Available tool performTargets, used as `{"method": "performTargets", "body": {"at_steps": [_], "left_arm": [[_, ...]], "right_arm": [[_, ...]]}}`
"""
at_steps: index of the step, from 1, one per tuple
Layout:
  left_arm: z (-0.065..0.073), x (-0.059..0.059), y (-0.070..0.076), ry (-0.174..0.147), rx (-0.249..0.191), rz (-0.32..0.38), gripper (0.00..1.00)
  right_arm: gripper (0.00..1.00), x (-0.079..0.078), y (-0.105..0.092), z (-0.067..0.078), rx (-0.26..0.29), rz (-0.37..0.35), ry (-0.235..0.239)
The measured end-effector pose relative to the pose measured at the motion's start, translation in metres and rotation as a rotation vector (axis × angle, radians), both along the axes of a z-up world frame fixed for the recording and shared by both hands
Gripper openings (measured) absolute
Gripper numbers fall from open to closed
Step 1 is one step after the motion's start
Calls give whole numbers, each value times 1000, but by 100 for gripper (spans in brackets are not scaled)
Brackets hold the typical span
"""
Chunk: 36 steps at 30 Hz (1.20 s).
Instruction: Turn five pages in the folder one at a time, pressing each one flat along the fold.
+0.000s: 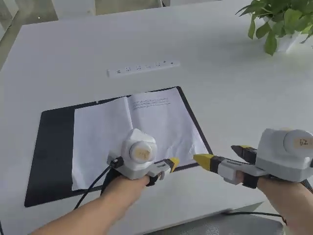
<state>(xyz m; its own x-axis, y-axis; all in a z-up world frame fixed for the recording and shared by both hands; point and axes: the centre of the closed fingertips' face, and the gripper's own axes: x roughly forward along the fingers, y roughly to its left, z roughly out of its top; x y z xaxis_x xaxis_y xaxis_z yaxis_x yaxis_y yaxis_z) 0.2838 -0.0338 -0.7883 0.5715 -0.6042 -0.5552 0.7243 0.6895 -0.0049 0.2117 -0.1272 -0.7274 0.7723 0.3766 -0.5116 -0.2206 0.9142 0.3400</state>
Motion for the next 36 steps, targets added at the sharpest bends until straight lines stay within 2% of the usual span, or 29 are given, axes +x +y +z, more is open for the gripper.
{"method": "performTargets", "body": {"at_steps": [5, 7, 10, 12, 13, 18, 20, 24, 28, 36], "left_arm": [[-10, 9, -7, 7, 1, 34, 64], [-13, 10, -12, 10, -8, 40, 63], [-15, 11, -18, -5, -9, 48, 63], [-19, 10, -19, -15, 8, 49, 64], [-20, 10, -19, -27, 12, 53, 64], [-20, 11, -19, -47, 3, 76, 63], [-20, 11, -19, -55, -12, 86, 62], [-20, 4, -25, -76, -35, 61, 51], [-20, 5, -24, -79, -55, 74, 50], [-21, 4, -25, -85, -61, 67, 46]], "right_arm": [[70, 4, 0, -5, 13, 5, 17], [70, 6, 0, -3, 24, -1, 6], [69, 8, -1, -4, 37, -8, 3], [69, 9, -1, -4, 41, -9, 0], [68, 10, -1, -5, 46, -9, 0], [68, 11, -3, -8, 50, -14, 3], [67, 11, -3, -8, 49, -14, 4], [67, 11, -4, -11, 59, -17, 7], [67, 12, -3, -12, 74, -24, 10], [66, 14, 0, -13, 92, -22, 6]]}}
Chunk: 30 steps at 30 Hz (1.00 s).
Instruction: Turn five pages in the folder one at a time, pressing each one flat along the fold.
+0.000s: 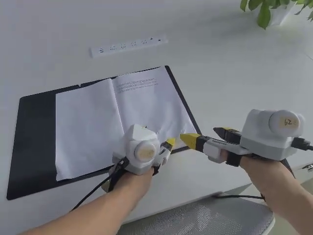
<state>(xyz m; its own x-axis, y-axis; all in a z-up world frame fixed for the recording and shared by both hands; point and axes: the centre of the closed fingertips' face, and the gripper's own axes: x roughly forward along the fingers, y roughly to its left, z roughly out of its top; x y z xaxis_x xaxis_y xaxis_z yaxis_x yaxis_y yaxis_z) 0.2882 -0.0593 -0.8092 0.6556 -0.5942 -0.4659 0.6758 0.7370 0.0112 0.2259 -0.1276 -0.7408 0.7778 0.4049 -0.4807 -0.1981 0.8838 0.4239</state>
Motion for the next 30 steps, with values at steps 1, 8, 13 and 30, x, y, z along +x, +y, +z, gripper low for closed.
{"method": "performTargets", "body": {"at_steps": [1, 8, 13, 30], "left_arm": [[0, 0, 0, -1, -1, 1, 46], [-1, 0, -2, -10, -1, -8, 35], [-1, 10, 6, -34, 39, 10, 22], [0, 9, 7, -31, 57, 18, 8]], "right_arm": [[66, 0, 0, 0, 1, 0, 0], [66, -1, 2, 1, 6, -5, -1], [66, -1, 3, 1, 8, 1, 0], [61, 3, 9, -4, 23, 20, 13]]}}
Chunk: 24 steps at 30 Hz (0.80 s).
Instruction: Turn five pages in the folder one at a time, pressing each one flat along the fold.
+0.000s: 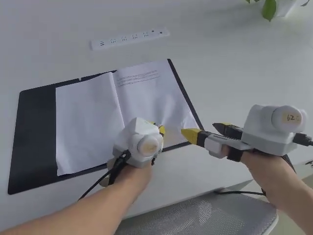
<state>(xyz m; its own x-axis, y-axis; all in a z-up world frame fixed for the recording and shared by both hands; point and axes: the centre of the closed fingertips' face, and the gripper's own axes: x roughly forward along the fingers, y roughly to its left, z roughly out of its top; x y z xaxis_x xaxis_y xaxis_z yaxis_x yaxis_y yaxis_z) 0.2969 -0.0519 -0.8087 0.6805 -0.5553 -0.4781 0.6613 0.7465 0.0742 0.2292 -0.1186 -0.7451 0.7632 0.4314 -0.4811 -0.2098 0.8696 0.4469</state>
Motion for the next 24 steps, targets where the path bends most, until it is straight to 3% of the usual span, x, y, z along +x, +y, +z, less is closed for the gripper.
{"method": "performTargets", "body": {"at_steps": [4, 9, 12, 22, 24], "left_arm": [[1, -1, 0, 2, -1, -5, 7], [1, -2, 0, 1, 2, -6, 8], [1, -2, 0, 4, 1, -7, 8], [0, -1, 1, 7, -2, -7, 8], [0, -1, 1, 6, -2, -8, 8]], "right_arm": [[53, 7, 5, -5, -10, 22, 1], [37, 19, 1, -21, 32, -17, 54], [27, 22, 0, -22, 40, -35, 55], [22, 19, -4, -32, 52, -69, 98], [20, 18, -2, -34, 81, -69, 109]]}}
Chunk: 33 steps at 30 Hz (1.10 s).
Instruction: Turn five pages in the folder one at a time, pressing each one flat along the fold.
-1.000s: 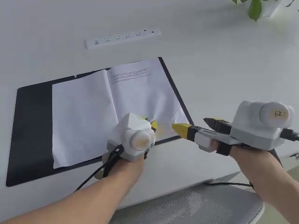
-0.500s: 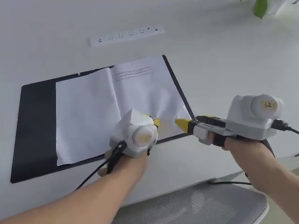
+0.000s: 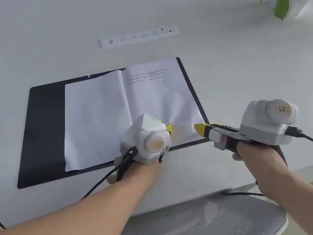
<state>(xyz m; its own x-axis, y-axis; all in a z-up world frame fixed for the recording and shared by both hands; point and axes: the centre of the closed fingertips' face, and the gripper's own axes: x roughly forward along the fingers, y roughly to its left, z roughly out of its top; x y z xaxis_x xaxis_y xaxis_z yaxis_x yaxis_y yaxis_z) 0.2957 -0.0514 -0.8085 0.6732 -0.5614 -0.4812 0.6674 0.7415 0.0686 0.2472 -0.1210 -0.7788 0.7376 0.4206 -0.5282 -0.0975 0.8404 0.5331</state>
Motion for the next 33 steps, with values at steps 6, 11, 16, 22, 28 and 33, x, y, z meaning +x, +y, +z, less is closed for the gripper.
{"method": "performTargets", "body": {"at_steps": [6, 11, 16, 22, 28, 33], "left_arm": [[0, 1, 0, 1, -2, 1, 8], [0, 1, 0, 2, -3, 0, 8], [0, 1, 0, 2, -3, -2, 8], [-1, 3, 0, 15, -11, 4, 9], [3, 1, 6, 106, -43, -6, 10], [15, -3, 33, 149, -91, 32, 25]], "right_arm": [[13, 0, -3, -3, 9, -15, 18], [0, 0, -5, -4, 50, -41, 39], [0, 0, -4, -5, 84, -58, 59], [0, 0, -2, 0, 107, -68, 61], [0, 5, 8, 26, 148, -52, 6], [0, 9, 26, 56, 188, -3, -62]]}}
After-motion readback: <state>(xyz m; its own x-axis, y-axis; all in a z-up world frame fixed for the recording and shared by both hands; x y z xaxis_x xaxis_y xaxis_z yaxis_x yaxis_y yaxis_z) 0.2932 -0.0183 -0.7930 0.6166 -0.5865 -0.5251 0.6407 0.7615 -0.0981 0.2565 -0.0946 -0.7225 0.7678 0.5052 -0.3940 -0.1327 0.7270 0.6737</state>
